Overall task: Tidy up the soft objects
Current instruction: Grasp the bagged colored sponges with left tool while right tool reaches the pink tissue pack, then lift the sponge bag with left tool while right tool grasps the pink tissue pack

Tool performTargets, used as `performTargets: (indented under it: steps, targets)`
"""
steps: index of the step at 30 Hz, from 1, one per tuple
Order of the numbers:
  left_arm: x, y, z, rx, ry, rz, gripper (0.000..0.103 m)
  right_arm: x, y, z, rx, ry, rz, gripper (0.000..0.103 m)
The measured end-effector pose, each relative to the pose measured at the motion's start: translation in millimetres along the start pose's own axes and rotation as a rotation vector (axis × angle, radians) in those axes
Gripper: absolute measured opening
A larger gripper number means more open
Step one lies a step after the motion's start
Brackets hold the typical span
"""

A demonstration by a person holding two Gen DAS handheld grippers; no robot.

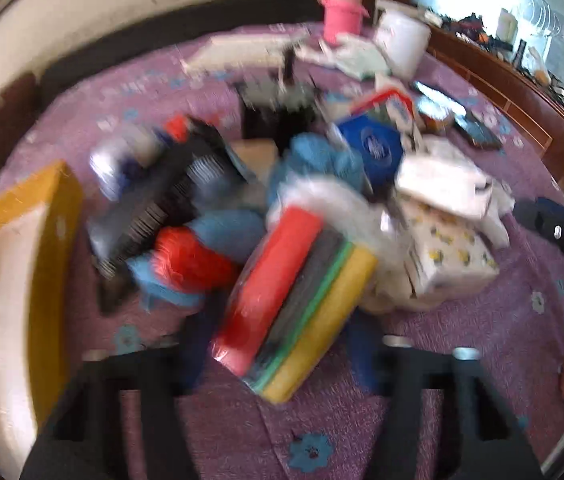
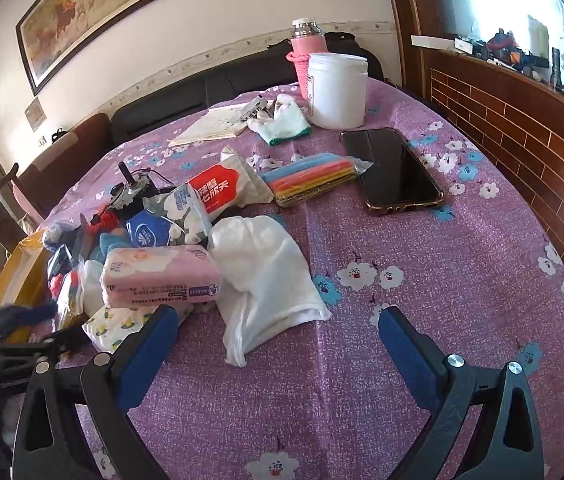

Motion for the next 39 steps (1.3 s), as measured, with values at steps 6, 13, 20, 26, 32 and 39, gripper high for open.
performTargets:
  steps: [6, 13, 20, 26, 32, 39]
  targets:
    - [-34, -36, 18, 0.048, -0.129, 0.007, 0.044, 5, -1, 9, 0.046, 0.030, -0.022, 0.102]
    - [-26, -34, 18, 0.025, -0.081, 0.038, 0.085, 7, -1, 13, 0.072, 0.037, -0.023, 0.102]
    - [-14, -35, 24, 0.058, -0.012, 0.009, 0.043, 2, 1, 20, 0.106, 0.072, -0.008, 0.102]
    - [-33, -47, 3, -0.036, -0.088, 0.031, 0.041, -23, 12, 48, 0.151, 0.112, -0.014, 0.102]
    - [-52, -59, -18, -0.146, -0.162, 0.067, 0.041, -14, 13, 3, -0.042, 0.102, -0.113, 0.101]
    - [-83, -76, -40, -0.207, -0.168, 0.133, 0.041, 28, 23, -58, 0.107, 0.434, -0.309, 0.094]
Point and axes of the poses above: each gripper's, at about its wrist camera, not at the fingertips, and x roughly the way its jaws point, z to its right, y to its top, the point moved 7 cm from there along x, roughly the way its jaws point, and after that the axes turned 12 degrees about -z, right-handed, at the moved point
